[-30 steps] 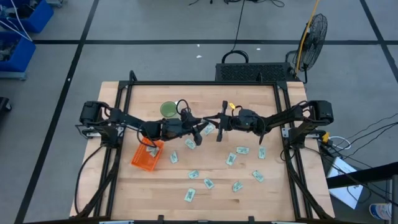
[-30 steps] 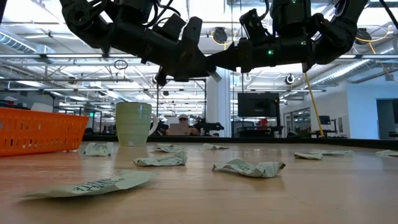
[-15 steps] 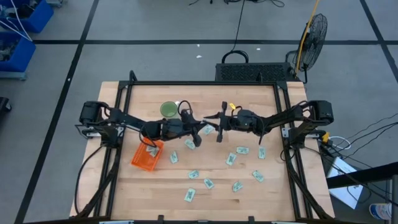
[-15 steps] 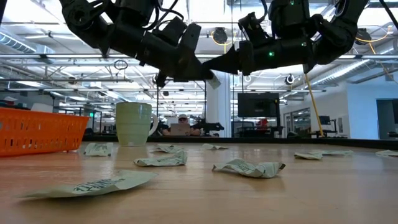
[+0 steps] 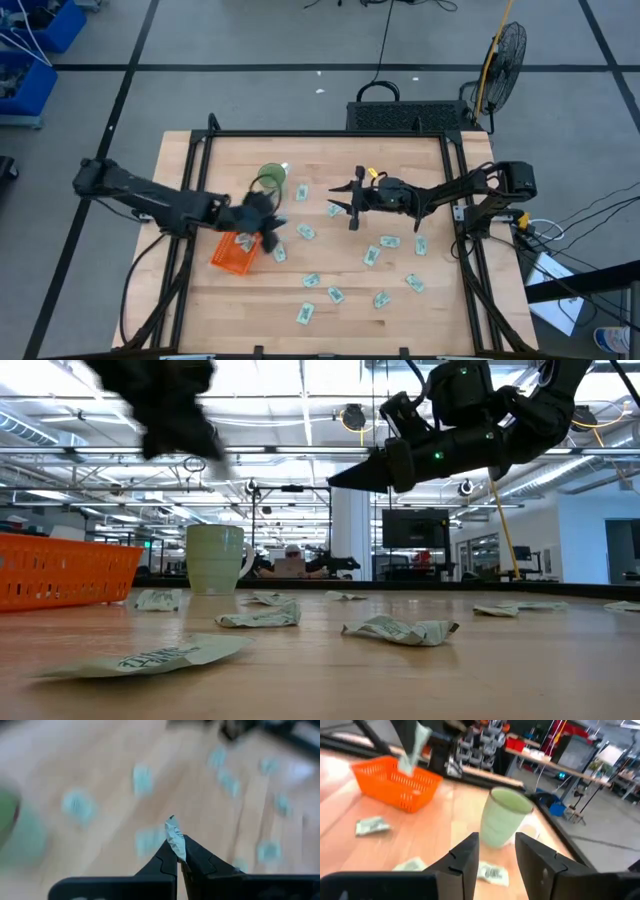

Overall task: Pick and place Stevia / Truvia into bins
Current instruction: Put the stevia packet into the orange bin

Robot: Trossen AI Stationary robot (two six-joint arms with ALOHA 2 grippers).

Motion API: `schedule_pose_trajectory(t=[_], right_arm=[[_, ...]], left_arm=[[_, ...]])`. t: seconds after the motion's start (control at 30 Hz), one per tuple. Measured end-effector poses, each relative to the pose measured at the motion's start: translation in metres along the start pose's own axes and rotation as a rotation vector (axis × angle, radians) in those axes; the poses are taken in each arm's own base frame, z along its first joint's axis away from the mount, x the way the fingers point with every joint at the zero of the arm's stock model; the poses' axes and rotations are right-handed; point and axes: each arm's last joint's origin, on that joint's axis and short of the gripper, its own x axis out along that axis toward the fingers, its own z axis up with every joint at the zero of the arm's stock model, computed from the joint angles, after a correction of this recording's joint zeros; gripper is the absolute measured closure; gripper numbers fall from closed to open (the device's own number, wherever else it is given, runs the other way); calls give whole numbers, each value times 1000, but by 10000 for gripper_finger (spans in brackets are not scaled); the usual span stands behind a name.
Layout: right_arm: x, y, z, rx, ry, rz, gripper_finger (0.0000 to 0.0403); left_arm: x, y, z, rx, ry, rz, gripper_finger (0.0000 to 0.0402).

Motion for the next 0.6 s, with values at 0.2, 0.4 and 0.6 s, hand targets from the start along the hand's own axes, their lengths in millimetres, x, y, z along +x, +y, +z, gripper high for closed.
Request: schedule_pose_trajectory(t=[0.2, 0.4, 0.6], right_arm=[[0, 2, -4, -4, 44, 15, 284], [0, 2, -5, -4, 47, 16, 288], [0, 2, -5, -4, 46, 16, 287]], left_arm=[[-19, 4, -41, -94, 252, 167, 382], [-19, 5, -69, -137, 455, 334, 383], [-8, 0, -80, -137, 519, 385, 382]])
